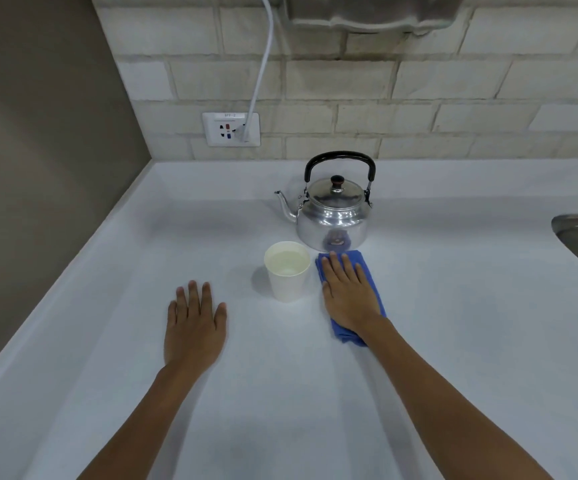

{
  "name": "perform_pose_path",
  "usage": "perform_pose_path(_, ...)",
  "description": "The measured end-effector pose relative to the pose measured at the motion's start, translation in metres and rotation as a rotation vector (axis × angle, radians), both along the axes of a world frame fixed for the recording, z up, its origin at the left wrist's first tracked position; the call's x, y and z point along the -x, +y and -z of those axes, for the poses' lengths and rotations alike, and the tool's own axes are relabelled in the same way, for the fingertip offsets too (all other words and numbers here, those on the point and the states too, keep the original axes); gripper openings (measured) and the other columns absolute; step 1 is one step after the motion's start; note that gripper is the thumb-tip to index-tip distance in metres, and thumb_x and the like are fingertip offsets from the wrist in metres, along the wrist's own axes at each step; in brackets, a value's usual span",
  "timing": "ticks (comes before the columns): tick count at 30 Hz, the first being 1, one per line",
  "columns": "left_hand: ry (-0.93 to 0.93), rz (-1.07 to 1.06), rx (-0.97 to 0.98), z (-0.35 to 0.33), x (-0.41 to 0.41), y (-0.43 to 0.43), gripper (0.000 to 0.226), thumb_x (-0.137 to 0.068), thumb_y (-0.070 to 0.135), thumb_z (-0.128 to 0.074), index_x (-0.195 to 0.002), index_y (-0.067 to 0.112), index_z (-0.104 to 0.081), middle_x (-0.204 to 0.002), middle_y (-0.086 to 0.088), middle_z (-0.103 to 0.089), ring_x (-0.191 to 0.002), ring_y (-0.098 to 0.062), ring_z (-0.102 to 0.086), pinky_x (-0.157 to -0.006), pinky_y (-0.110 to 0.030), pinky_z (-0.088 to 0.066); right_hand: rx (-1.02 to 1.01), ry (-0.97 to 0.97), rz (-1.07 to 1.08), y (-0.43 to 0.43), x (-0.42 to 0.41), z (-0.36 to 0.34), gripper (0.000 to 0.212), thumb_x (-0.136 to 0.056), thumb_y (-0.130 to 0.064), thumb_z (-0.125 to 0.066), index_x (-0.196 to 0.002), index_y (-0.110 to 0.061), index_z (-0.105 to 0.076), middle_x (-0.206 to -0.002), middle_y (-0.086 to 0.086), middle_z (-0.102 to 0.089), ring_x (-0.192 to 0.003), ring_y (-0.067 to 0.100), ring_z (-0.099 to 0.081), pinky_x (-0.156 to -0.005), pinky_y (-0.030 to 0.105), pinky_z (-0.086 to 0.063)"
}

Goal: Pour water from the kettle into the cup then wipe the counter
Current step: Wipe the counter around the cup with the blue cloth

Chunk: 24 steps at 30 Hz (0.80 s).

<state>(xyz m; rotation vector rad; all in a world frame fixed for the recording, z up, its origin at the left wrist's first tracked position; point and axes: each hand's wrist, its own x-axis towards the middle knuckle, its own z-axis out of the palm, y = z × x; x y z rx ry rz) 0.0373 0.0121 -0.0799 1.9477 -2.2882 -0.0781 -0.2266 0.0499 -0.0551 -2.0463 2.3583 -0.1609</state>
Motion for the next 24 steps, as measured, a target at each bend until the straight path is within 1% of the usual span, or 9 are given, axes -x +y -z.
perform_pose_path(4,0.021,0.011,-0.002,0.001,-0.002,-0.001,0.060,-0.096,0.040,-0.018,-0.146,0.012,-0.001,-0.157,-0.013,-0.002,-0.144,-0.030,0.000,-0.118,-0.041,-0.005,0.090,-0.045,-0.143,0.042,0.011,0.012,0.051,-0.098,-0.025,-0.022,-0.145,-0.016,-0.008,-0.157,0.003,-0.011,-0.145,0.022,-0.006,-0.116,0.033,0.001)
perform_pose_path(6,0.022,0.009,-0.003,0.001,-0.002,-0.001,0.060,-0.096,0.040,-0.018,-0.146,0.012,-0.001,-0.157,-0.013,-0.003,-0.144,-0.030,-0.001,-0.118,-0.041,-0.005,0.106,-0.077,-0.108,0.046,0.029,0.013,0.050,-0.097,-0.024,-0.025,-0.145,-0.017,-0.013,-0.156,0.002,-0.016,-0.144,0.020,-0.010,-0.117,0.033,-0.002)
perform_pose_path(9,0.028,0.002,-0.003,0.000,-0.001,0.000,0.060,-0.096,0.041,-0.017,-0.146,0.012,-0.001,-0.157,-0.013,-0.003,-0.145,-0.030,0.000,-0.118,-0.041,-0.005,0.044,-0.054,0.030,0.021,0.043,0.005,0.051,-0.099,-0.024,-0.023,-0.145,-0.014,-0.007,-0.157,0.004,-0.010,-0.145,0.021,-0.005,-0.118,0.038,-0.005)
perform_pose_path(11,0.031,0.001,-0.008,-0.001,0.001,0.000,0.059,-0.096,0.041,-0.016,-0.146,0.012,-0.001,-0.157,-0.013,-0.002,-0.145,-0.030,0.001,-0.118,-0.041,-0.004,0.006,-0.020,0.045,0.004,0.037,0.001,0.051,-0.099,-0.024,-0.020,-0.145,-0.012,-0.002,-0.158,0.006,-0.004,-0.145,0.023,-0.001,-0.119,0.039,-0.005)
perform_pose_path(14,0.027,0.010,-0.011,0.000,0.002,0.000,0.059,-0.096,0.040,-0.016,-0.146,0.012,0.000,-0.157,-0.012,-0.001,-0.144,-0.030,0.001,-0.118,-0.040,-0.003,-0.023,-0.012,-0.097,-0.003,0.017,0.003,0.052,-0.099,-0.021,-0.021,-0.145,-0.012,0.000,-0.158,0.006,-0.001,-0.145,0.023,0.002,-0.118,0.036,0.000)
perform_pose_path(17,0.017,0.013,0.003,0.001,0.000,-0.001,0.059,-0.096,0.040,-0.017,-0.146,0.012,-0.001,-0.157,-0.013,-0.003,-0.144,-0.030,-0.001,-0.118,-0.041,-0.005,-0.033,-0.066,-0.281,0.012,0.016,0.005,0.051,-0.099,-0.021,-0.022,-0.146,-0.018,-0.002,-0.158,-0.001,-0.001,-0.144,0.016,0.004,-0.117,0.030,0.003)
perform_pose_path(19,0.016,0.015,0.010,0.001,-0.001,-0.001,0.059,-0.096,0.040,-0.017,-0.146,0.013,-0.002,-0.157,-0.013,-0.003,-0.144,-0.030,-0.001,-0.118,-0.040,-0.006,-0.037,-0.107,-0.314,0.021,0.033,0.003,0.050,-0.099,-0.021,-0.022,-0.146,-0.023,-0.005,-0.157,-0.005,-0.003,-0.144,0.012,0.003,-0.117,0.028,0.004)
perform_pose_path(21,0.024,0.013,-0.004,0.000,-0.002,0.000,0.059,-0.096,0.040,-0.017,-0.146,0.013,-0.001,-0.157,-0.012,-0.002,-0.145,-0.029,0.000,-0.118,-0.040,-0.005,-0.037,-0.106,-0.201,0.025,0.057,0.001,0.050,-0.099,-0.019,-0.024,-0.146,-0.023,-0.008,-0.157,-0.004,-0.006,-0.144,0.012,-0.001,-0.118,0.031,0.000)
perform_pose_path(24,0.038,0.007,-0.015,-0.002,-0.001,0.000,0.059,-0.096,0.040,-0.016,-0.146,0.013,0.000,-0.157,-0.011,0.000,-0.145,-0.028,0.002,-0.119,-0.040,-0.003,-0.032,-0.077,0.076,0.027,0.076,-0.005,0.050,-0.098,-0.020,-0.024,-0.146,-0.019,-0.008,-0.158,0.000,-0.008,-0.145,0.017,-0.004,-0.119,0.038,-0.004)
